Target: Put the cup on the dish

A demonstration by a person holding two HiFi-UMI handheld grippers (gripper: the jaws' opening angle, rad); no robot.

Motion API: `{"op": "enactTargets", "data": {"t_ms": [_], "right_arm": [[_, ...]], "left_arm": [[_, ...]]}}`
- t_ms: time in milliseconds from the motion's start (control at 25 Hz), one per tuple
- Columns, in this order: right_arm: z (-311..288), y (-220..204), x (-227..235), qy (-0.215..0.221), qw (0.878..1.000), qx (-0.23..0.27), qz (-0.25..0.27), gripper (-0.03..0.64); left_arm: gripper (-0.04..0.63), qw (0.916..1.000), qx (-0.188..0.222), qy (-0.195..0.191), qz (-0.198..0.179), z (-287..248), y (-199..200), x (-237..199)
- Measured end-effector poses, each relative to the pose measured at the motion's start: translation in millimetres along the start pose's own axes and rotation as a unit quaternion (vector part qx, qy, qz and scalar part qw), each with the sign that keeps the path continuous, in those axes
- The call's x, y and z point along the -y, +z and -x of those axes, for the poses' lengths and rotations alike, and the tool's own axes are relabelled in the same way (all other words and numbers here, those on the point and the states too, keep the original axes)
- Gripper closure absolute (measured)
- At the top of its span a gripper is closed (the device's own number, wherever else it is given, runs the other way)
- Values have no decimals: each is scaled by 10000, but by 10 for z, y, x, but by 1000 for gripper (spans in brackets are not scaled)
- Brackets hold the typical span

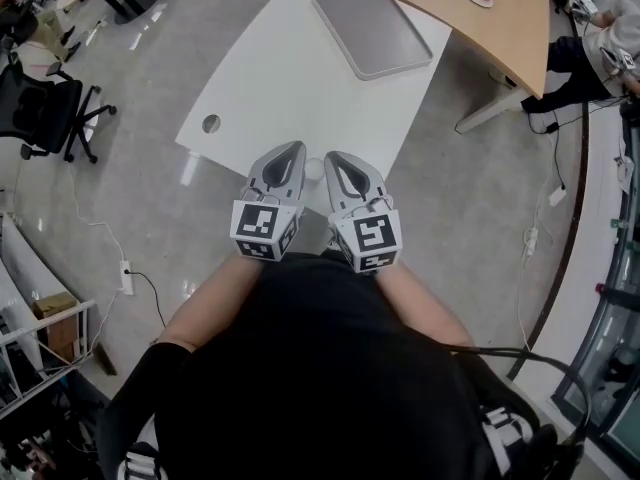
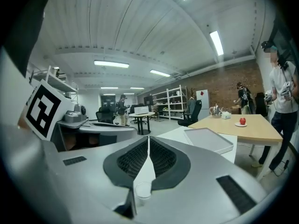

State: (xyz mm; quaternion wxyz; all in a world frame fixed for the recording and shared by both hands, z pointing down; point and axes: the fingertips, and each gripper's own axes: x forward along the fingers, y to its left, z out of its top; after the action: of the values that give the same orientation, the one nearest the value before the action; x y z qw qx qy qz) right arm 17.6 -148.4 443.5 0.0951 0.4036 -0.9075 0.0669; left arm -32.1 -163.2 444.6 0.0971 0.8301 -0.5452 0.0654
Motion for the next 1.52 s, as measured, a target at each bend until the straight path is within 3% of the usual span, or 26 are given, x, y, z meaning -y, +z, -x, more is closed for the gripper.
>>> {"op": "enactTargets", "data": {"t_ms": [200,400,440,520,600,920,1520], "right_arm": [[-179,-182,36,562,9980,-272,30,601],[-408,-383,81,833,9950,-542,-44,595],[-471,-425,52,937,9938,-591,-81,568],[-560,-528,-16,1154,9908,-686,-192,440],[-649,-659,-16,1263,9886,-787,-213,422],[-973,-1159,-23,1529,9803,-1230,-226,356],[-1117,-1878,-195,1585,9702,-1833,-41,348]], "left_arm": [[588,9994,-197,263,-48,-197,-70,-173],[588,9993,-332,125,-98,-443,-133,-351],[588,9992,-377,62,-105,-489,-172,-409],[588,9986,-511,-79,-83,-561,-287,-498],[588,9980,-606,-191,-59,-662,-389,-576],[588,9956,-874,-319,150,-917,-770,-821],[588,9905,-1228,-502,351,-996,-1338,-970]]}}
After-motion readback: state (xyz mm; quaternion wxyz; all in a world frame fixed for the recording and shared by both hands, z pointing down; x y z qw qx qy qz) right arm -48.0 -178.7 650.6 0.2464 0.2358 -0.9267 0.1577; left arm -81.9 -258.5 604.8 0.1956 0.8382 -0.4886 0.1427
